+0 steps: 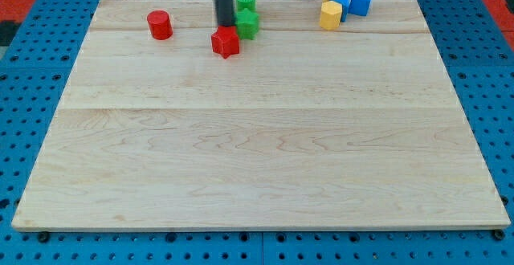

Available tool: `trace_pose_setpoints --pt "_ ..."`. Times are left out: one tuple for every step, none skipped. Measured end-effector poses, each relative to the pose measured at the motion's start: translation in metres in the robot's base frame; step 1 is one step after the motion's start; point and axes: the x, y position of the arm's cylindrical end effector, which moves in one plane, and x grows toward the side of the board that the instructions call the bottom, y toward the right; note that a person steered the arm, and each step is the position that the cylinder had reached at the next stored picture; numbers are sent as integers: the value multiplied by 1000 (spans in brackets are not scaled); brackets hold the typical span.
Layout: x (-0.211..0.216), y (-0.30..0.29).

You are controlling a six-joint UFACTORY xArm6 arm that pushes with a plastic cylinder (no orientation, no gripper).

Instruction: Slide red star towards the bottom center

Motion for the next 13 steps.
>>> trace_pose_setpoints --pt "65 13" --pt "73 -24" --pt "30 -6" --pt "18 -33" --pt "36 -59" --pt "65 -29" --pt "91 -37" --pt "95 -94" --pt "96 -126" --pt "126 -124" --pt "153 -92" --pt "168 -78" --pt "168 -76"
